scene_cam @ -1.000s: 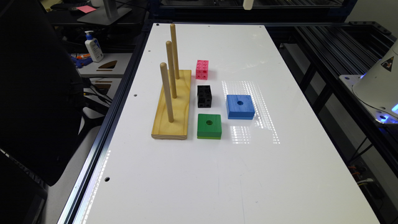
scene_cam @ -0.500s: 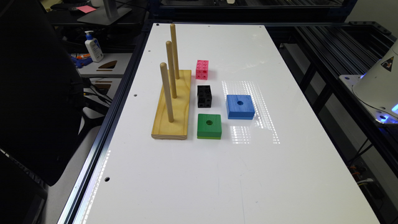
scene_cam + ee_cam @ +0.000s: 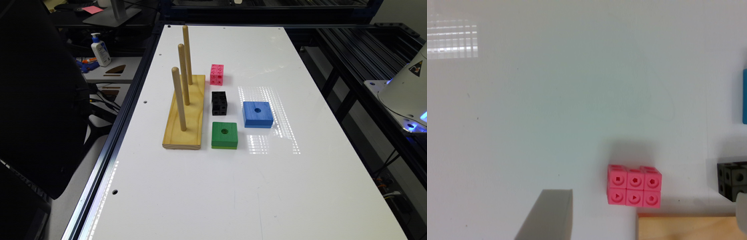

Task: Pick up pink block.

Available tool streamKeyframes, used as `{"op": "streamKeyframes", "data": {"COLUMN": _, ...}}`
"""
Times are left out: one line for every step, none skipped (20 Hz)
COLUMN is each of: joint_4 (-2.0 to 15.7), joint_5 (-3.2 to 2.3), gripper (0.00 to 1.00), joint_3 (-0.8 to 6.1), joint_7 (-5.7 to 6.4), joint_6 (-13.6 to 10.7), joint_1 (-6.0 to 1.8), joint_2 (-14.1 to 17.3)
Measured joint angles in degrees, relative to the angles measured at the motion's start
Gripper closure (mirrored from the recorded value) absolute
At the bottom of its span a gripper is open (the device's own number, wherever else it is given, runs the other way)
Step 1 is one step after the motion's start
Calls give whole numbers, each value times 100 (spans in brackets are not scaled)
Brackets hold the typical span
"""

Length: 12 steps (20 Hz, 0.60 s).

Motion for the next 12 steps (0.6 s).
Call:
{"op": "streamKeyframes", "data": {"joint_4": -1, "joint_5": 0, "gripper": 0, "joint_3": 4, "joint_7": 0, "joint_6": 11, "joint_1": 1, "joint_2": 31}}
{"op": "streamKeyframes", "data": {"joint_4": -1, "joint_5": 0, "gripper": 0, "joint_3": 5, "joint_7": 0, "joint_6": 26, "joint_1": 1, "joint_2": 53}}
{"op": "streamKeyframes", "data": {"joint_4": -8, "joint_5": 0, "gripper": 0, "joint_3": 8, "joint_7": 0, "joint_6": 105, "joint_1": 1, "joint_2": 144}}
{"op": "streamKeyframes", "data": {"joint_4": -7, "joint_5": 0, "gripper": 0, "joint_3": 9, "joint_7": 0, "joint_6": 164, "joint_1": 1, "joint_2": 209}}
{"op": "streamKeyframes", "data": {"joint_4": -7, "joint_5": 0, "gripper": 0, "joint_3": 9, "joint_7": 0, "joint_6": 237, "joint_1": 1, "joint_2": 285}}
{"op": "streamKeyframes", "data": {"joint_4": -6, "joint_5": 0, "gripper": 0, "joint_3": 10, "joint_7": 0, "joint_6": 297, "joint_1": 1, "joint_2": 345}}
{"op": "streamKeyframes", "data": {"joint_4": -6, "joint_5": 0, "gripper": 0, "joint_3": 10, "joint_7": 0, "joint_6": 351, "joint_1": 1, "joint_2": 403}}
{"op": "streamKeyframes", "data": {"joint_4": -4, "joint_5": 0, "gripper": 0, "joint_3": 10, "joint_7": 0, "joint_6": 386, "joint_1": 1, "joint_2": 441}}
{"op": "streamKeyframes", "data": {"joint_4": -3, "joint_5": 0, "gripper": 0, "joint_3": 10, "joint_7": 0, "joint_6": 414, "joint_1": 1, "joint_2": 468}}
{"op": "streamKeyframes", "data": {"joint_4": -3, "joint_5": 0, "gripper": 0, "joint_3": 10, "joint_7": 0, "joint_6": 421, "joint_1": 1, "joint_2": 476}}
{"op": "streamKeyframes", "data": {"joint_4": -3, "joint_5": 0, "gripper": 0, "joint_3": 11, "joint_7": 0, "joint_6": 422, "joint_1": 1, "joint_2": 478}}
{"op": "streamKeyframes", "data": {"joint_4": -4, "joint_5": 0, "gripper": 0, "joint_3": 11, "joint_7": 0, "joint_6": 422, "joint_1": 1, "joint_2": 481}}
